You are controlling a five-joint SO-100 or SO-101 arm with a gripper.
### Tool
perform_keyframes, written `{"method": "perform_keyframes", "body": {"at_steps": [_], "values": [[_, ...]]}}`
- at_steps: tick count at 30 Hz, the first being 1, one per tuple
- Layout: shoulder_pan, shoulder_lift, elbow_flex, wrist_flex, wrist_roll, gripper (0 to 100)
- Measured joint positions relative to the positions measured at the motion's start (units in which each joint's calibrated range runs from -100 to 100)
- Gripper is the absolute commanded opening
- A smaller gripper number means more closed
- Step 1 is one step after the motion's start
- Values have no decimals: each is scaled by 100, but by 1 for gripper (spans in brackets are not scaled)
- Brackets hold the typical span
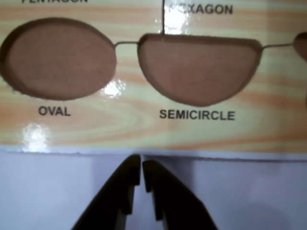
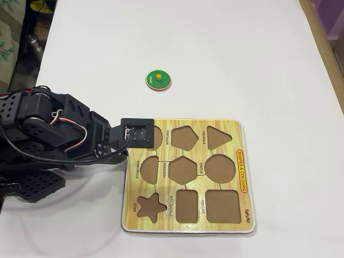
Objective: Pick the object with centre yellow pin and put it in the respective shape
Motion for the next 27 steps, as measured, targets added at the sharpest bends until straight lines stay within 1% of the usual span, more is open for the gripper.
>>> {"method": "perform_keyframes", "body": {"at_steps": [4, 7, 13, 27], "values": [[-9, 988, -225, -377, 21, 1], [-159, 1959, -818, -317, 21, 1], [-973, 3505, -2014, -300, 21, 1], [-3134, 5773, -4460, -300, 21, 1]]}}
